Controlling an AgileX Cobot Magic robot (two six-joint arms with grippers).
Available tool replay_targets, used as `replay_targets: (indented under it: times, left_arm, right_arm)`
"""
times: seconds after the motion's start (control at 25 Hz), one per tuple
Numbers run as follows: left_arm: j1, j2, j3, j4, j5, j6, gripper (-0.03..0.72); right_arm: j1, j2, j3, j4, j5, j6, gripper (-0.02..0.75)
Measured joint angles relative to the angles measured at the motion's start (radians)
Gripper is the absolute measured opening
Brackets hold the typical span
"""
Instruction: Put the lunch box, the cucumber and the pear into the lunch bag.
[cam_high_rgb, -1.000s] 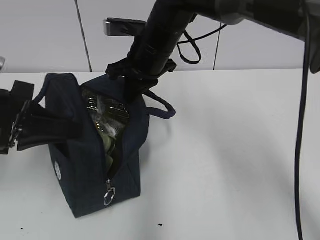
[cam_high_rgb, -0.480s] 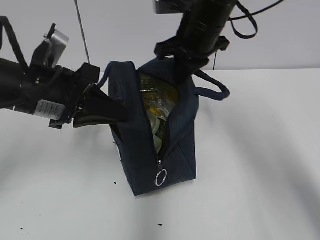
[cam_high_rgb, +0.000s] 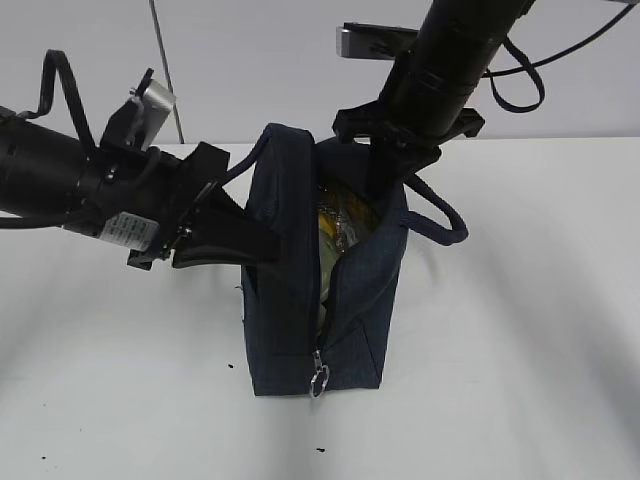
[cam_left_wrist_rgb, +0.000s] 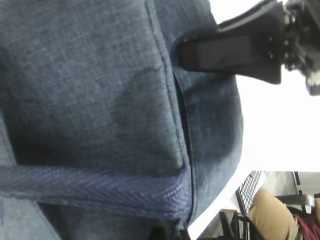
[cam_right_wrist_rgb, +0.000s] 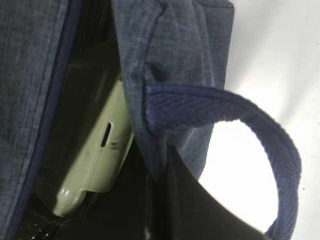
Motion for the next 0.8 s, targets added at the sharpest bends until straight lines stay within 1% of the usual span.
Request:
replay_targets:
  times: [0.32,0.4,0.48,0.56,0.76,0.8]
  left_arm:
    - [0.0,0.0,-0.006,0.024,0.006,0.0,-0.005]
    - [0.0,0.0,-0.006,0.025,0.007,0.0,0.013]
    - [0.0,0.0,-0.006,0.028,0.01,0.0,0.059]
    - [0.0,0.0,-0.006,0.039,0.014,0.0,0.125]
    - [0.0,0.0,-0.006,0.086,0.028,0.0,0.35]
    - [0.0,0.0,-0.006,0.097,0.029,0.0,0.38]
  right_arm:
    - [0.0,0.0,0.0,-0.022,-0.002,-0.015,0.006]
    - [0.0,0.0,0.0,-0.027,-0.002,-0.015,0.006]
    - [0.0,0.0,0.0,-0.027,-0.002,-0.015,0.024]
    - [0.0,0.0,0.0,-0.027,-0.002,-0.015,0.083]
    - [0.0,-0.001,0.0,-0.027,-0.002,-0.015,0.392]
    - [0.0,-0.001,0.0,-0.027,-0.002,-0.015,0.43]
